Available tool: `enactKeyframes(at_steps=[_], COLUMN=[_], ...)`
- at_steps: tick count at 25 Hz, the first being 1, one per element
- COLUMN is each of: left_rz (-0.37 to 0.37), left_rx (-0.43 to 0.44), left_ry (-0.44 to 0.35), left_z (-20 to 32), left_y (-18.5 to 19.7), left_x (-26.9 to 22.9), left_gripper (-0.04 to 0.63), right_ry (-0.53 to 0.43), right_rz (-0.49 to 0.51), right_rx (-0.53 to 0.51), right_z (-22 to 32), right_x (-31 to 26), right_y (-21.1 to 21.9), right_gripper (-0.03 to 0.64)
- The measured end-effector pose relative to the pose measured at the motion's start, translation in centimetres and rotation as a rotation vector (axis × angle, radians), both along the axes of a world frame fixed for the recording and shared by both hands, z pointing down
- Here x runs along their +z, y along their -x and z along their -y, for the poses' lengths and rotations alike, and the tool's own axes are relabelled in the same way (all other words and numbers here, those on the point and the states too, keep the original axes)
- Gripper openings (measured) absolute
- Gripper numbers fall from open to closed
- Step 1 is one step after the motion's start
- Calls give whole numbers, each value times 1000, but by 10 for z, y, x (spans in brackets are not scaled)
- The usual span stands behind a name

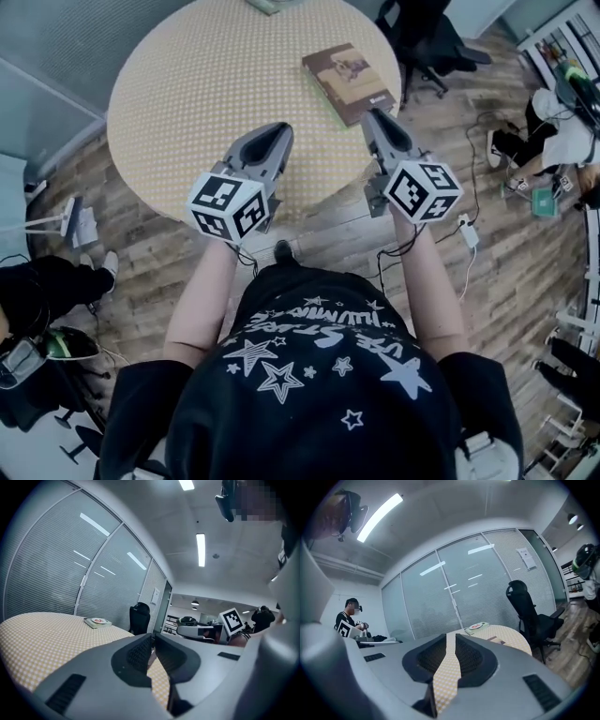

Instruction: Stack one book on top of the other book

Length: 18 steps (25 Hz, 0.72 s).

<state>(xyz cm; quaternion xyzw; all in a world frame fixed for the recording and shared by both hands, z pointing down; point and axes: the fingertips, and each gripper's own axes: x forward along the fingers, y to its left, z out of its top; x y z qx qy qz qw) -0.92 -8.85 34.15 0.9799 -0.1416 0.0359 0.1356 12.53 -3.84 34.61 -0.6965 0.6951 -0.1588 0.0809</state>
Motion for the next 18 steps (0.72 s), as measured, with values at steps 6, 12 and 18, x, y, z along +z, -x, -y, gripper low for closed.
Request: enactKeyframes(at_steps=[6, 12, 18], left_rz=[-7, -10, -4], left_rx=[-14, -43, -93], left_ry=[-17, -44, -60], left_z=[-47, -104, -148], left_y=[-18, -29, -23], left_x=[-7, -14, -17], left_gripper=[28, 21, 12], right_ry=[4, 3, 30], right_rz=[-14, -44, -78], right_rx=[-13, -48, -99], right_z=[-63, -125, -159], right_x=[4, 5, 8], right_y=[-12, -12, -4], right_gripper=[69, 69, 48])
